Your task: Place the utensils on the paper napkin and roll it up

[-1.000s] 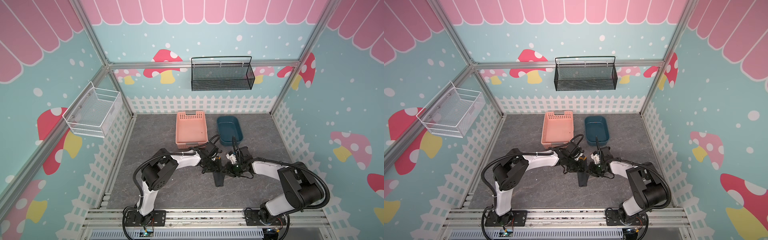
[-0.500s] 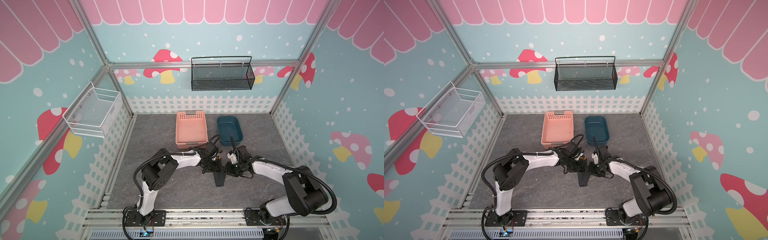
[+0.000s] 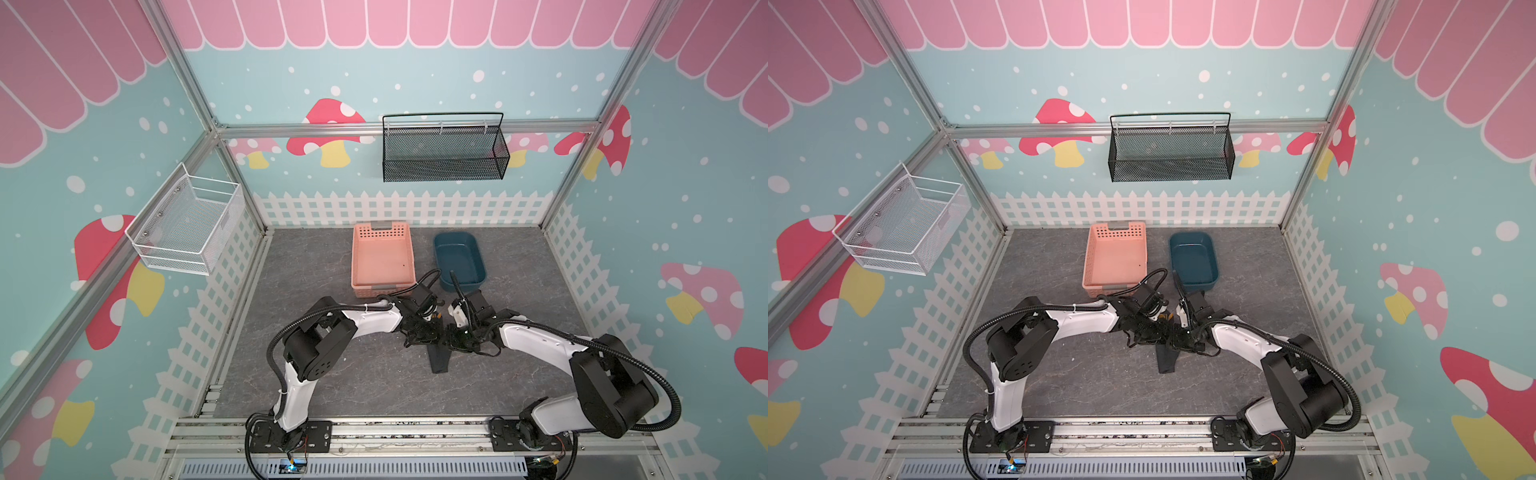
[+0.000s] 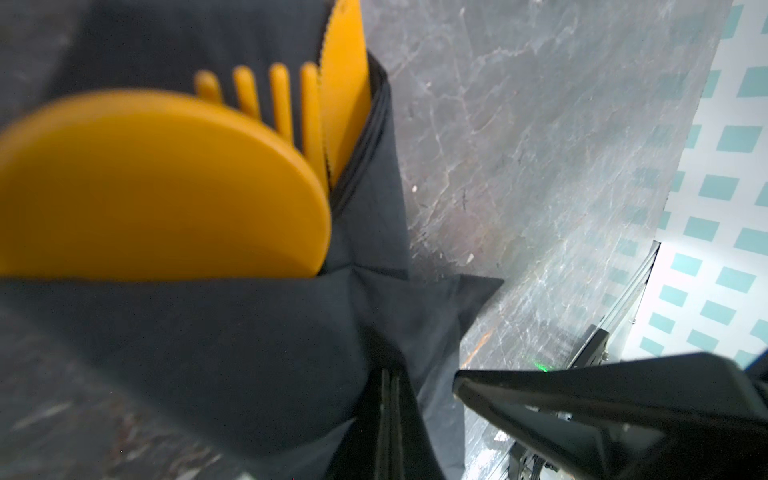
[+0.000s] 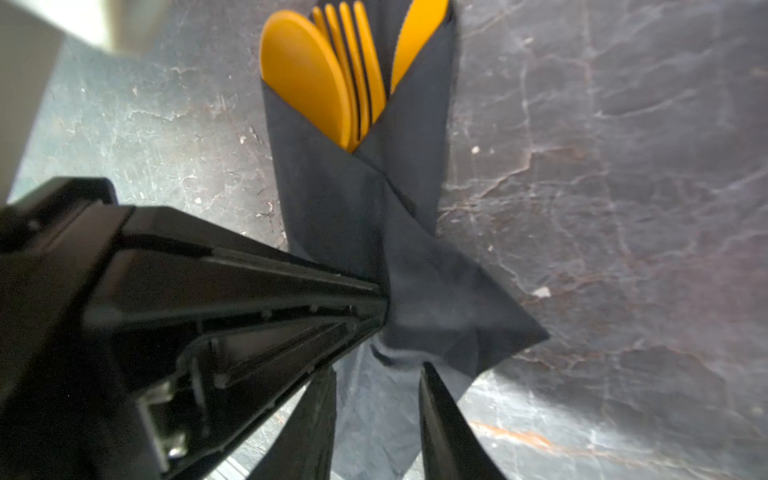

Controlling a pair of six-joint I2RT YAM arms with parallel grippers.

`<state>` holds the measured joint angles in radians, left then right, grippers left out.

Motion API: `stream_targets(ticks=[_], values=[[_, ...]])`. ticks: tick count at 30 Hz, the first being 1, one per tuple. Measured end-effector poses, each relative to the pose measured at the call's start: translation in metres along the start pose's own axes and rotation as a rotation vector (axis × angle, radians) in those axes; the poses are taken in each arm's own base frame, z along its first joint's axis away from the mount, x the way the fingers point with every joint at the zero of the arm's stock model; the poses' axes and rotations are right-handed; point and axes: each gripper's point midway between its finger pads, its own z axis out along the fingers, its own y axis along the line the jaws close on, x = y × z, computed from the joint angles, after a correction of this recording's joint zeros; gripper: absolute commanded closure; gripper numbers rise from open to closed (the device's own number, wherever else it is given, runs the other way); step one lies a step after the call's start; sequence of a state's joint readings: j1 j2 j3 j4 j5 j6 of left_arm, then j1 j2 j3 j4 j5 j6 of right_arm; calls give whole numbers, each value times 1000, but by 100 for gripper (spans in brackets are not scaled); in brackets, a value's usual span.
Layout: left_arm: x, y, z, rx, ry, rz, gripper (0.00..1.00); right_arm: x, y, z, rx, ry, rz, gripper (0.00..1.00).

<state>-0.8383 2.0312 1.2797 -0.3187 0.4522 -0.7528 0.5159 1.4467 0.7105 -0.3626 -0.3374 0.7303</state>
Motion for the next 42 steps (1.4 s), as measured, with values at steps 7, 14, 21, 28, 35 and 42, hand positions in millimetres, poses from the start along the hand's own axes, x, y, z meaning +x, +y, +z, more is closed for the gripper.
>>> stream_targets(ticks=[7, 14, 21, 28, 35, 42], values=[[-1, 0, 0, 1, -2, -3, 95, 7, -3, 12, 16, 35, 6, 63], [-2, 1, 0, -1, -5, -3, 95, 7, -1, 15, 8, 33, 11, 74], [-3, -1, -1, 4, -10, -1, 89, 6, -3, 17, 11, 22, 25, 85], [-14, -16, -27, 34, -77, 20, 81, 4, -1, 16, -1, 10, 29, 91], [-24, -24, -72, 105, -202, 21, 68, 0, -3, 12, -23, -2, 54, 96], [-12, 11, -63, 99, -197, -88, 60, -9, -3, -2, -97, -42, 99, 96]])
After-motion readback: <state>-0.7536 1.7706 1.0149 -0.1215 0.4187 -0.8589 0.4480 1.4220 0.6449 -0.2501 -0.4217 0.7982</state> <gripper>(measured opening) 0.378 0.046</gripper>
